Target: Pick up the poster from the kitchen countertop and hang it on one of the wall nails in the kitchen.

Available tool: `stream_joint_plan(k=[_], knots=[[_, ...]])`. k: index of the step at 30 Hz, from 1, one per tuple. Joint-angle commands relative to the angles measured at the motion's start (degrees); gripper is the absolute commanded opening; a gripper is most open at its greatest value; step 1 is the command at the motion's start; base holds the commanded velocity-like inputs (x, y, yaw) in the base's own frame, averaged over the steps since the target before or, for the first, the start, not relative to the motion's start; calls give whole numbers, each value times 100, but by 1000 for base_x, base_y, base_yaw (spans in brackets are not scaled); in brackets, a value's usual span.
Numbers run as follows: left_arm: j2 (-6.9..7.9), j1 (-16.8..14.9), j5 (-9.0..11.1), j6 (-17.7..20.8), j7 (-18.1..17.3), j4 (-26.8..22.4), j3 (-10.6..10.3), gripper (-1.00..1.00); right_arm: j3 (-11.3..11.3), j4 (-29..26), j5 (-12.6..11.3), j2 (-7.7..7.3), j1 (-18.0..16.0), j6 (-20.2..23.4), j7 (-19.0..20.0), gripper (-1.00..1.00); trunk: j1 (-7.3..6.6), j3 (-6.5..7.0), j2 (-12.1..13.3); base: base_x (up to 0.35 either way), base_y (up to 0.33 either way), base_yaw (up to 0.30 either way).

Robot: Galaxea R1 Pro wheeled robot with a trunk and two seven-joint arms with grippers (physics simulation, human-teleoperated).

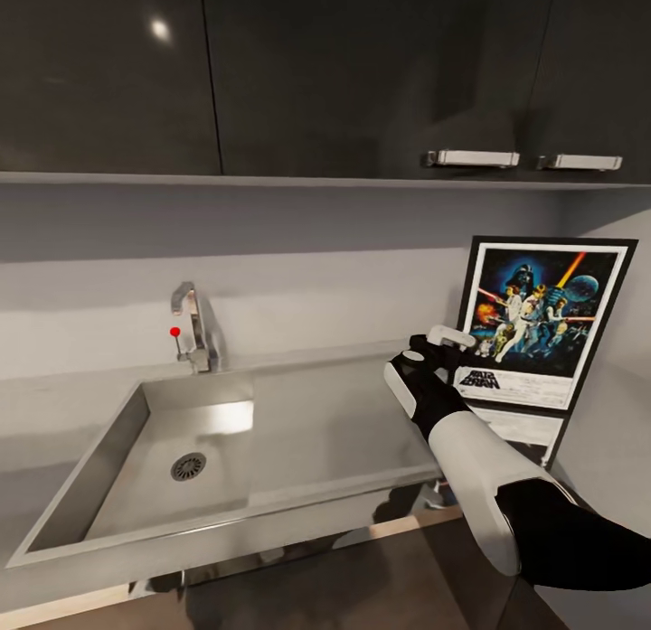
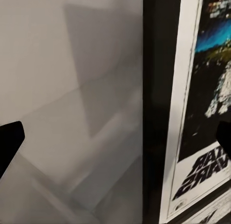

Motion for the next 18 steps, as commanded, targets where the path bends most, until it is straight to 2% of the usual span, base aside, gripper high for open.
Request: stream_joint_plan(k=[1,18], knots=[[-3,-1,-2,-4,-45,-3,42,100,44,-4,-43,-6,-4,33,-42,100,1,-5,-3,52,0,0],[0,-1,-2,-3,-44,-2,42,100,33,-9,-43,-12,-4,33,-390,100,1,-5,-3,11,0,0]])
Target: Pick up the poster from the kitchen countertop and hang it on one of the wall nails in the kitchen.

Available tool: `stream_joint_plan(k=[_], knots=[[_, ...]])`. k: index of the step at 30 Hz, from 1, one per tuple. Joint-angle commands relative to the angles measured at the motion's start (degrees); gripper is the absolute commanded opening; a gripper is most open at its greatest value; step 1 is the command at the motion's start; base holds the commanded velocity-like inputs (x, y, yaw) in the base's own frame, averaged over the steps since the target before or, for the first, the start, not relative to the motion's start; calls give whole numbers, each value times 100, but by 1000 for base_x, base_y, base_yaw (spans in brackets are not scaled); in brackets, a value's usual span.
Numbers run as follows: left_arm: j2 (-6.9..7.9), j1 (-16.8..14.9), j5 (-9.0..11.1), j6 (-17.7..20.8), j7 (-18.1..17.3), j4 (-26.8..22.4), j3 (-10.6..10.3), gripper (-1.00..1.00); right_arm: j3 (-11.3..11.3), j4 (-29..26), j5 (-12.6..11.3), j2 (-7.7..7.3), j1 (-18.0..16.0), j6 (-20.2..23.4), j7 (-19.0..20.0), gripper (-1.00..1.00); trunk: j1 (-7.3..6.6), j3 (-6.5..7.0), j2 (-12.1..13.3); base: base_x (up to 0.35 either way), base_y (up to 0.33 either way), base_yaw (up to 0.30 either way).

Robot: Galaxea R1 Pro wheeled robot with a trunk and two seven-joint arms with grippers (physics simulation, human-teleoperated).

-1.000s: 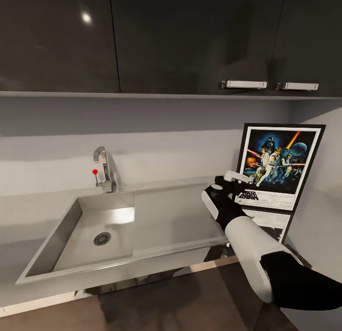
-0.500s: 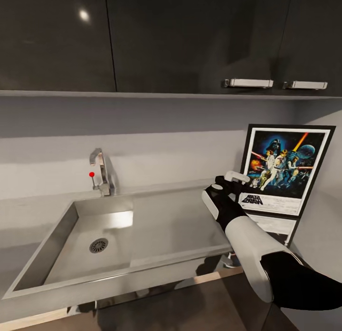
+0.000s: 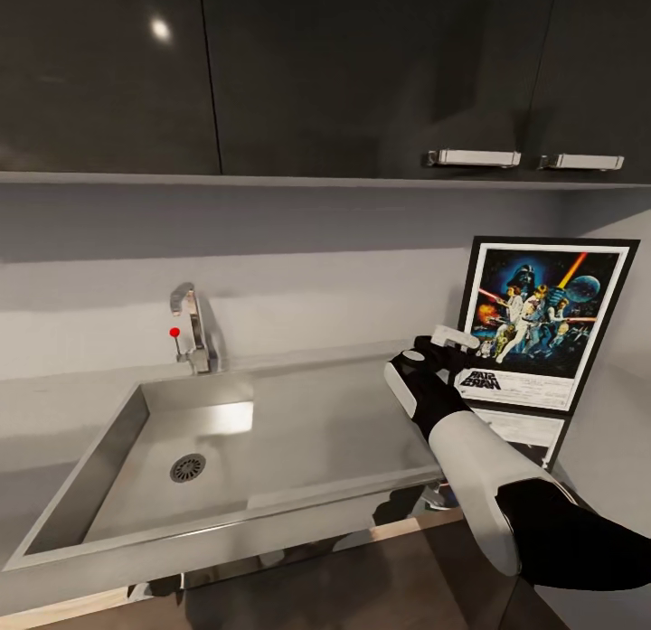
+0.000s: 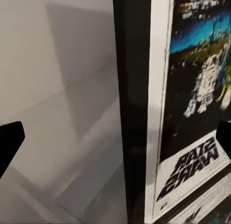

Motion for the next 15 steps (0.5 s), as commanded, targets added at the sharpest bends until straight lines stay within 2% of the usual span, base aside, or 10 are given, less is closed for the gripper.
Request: stream_joint_plan(k=[1,15], knots=[[-4,-1,-2,-4,-45,-4,42,100,42,-5,-45,-8,-4,33,-67,100,0,-5,-3,0,0,0],[2,-1,-2,-4,-53,-4,42,100,37,-13,-43,-25,-4,33,-352,100,0,-5,-3,0,0,0]])
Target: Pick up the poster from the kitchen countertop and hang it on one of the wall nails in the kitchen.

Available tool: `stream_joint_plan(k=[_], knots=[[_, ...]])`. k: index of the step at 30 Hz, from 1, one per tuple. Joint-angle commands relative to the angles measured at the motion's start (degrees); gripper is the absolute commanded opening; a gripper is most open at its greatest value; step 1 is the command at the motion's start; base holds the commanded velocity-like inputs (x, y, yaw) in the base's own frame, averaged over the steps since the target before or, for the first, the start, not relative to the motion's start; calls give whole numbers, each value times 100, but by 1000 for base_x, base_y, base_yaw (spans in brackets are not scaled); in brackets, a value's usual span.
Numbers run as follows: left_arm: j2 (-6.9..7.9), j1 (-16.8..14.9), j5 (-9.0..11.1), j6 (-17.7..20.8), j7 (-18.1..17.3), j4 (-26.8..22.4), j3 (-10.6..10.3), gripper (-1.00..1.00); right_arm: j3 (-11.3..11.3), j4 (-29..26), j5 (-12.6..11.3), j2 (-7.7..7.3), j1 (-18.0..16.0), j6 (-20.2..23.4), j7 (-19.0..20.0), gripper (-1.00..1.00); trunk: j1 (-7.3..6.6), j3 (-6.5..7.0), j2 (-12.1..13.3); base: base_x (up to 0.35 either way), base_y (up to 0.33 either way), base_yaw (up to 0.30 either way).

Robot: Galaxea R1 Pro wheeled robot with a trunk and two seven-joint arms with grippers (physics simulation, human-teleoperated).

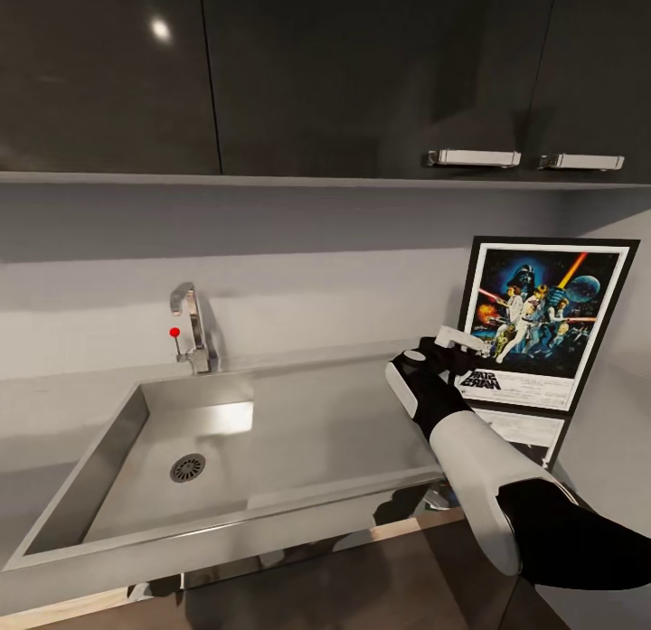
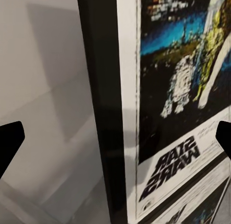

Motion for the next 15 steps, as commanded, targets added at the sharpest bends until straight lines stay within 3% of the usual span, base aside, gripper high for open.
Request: stream_joint_plan(k=[1,8,15], knots=[[-3,-1,-2,-4,-45,-4,42,100,42,-6,-45,-7,-4,33,-42,100,0,-5,-3,0,0,0],[-3,-1,-2,-4,-45,-4,42,100,44,-9,-49,-7,-4,33,-45,100,0,-5,-3,0,0,-3],[-3,-1,-2,-4,-45,-4,42,100,44,-15,-49,-7,-4,33,-45,100,0,-5,-3,0,0,-91]])
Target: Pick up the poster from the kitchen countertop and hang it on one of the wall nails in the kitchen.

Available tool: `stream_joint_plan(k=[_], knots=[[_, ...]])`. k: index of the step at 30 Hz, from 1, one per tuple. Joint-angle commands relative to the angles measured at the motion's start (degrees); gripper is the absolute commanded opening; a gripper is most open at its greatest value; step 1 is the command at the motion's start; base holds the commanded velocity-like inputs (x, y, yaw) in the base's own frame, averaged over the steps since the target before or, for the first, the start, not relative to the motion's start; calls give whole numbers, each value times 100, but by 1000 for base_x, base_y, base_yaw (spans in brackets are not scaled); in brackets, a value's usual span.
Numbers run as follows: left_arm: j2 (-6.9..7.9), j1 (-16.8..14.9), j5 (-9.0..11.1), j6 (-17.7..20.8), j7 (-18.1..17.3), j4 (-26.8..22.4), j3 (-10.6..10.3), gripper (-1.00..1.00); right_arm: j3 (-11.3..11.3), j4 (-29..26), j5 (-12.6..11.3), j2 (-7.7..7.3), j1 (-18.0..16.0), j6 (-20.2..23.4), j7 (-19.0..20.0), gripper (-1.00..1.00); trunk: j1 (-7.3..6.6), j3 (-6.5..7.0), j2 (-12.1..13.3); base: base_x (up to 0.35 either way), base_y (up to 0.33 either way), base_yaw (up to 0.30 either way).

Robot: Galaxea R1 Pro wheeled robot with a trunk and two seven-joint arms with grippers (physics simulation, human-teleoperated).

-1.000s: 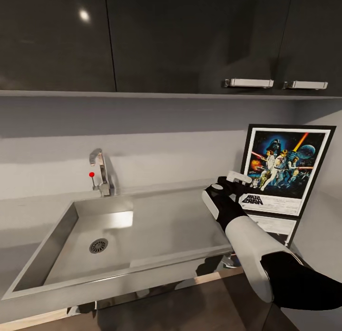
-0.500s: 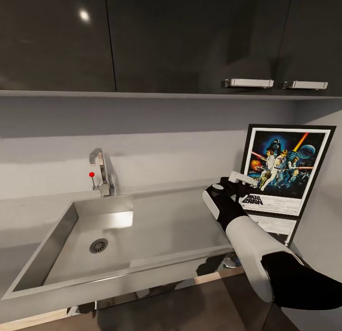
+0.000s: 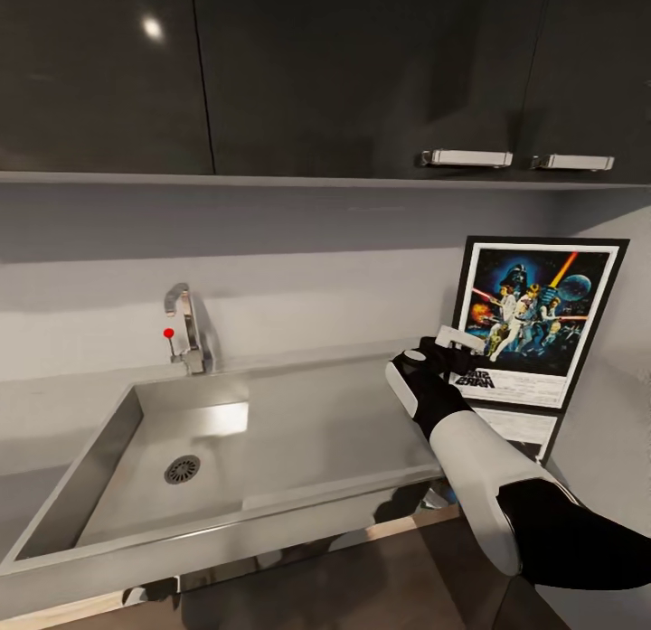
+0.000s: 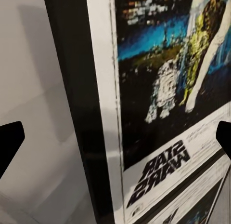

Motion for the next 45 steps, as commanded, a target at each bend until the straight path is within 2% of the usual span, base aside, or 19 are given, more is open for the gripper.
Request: stream_joint_plan(k=[1,45], knots=[[-4,-1,-2,-4,-45,-4,42,100,44,-5,-47,-6,-4,33,-39,100,0,-5,-3,0,0,-42],[-3,-1,-2,2,-45,-4,42,100,44,-23,-47,-6,-4,33,-39,100,0,-5,-3,32,0,-6]])
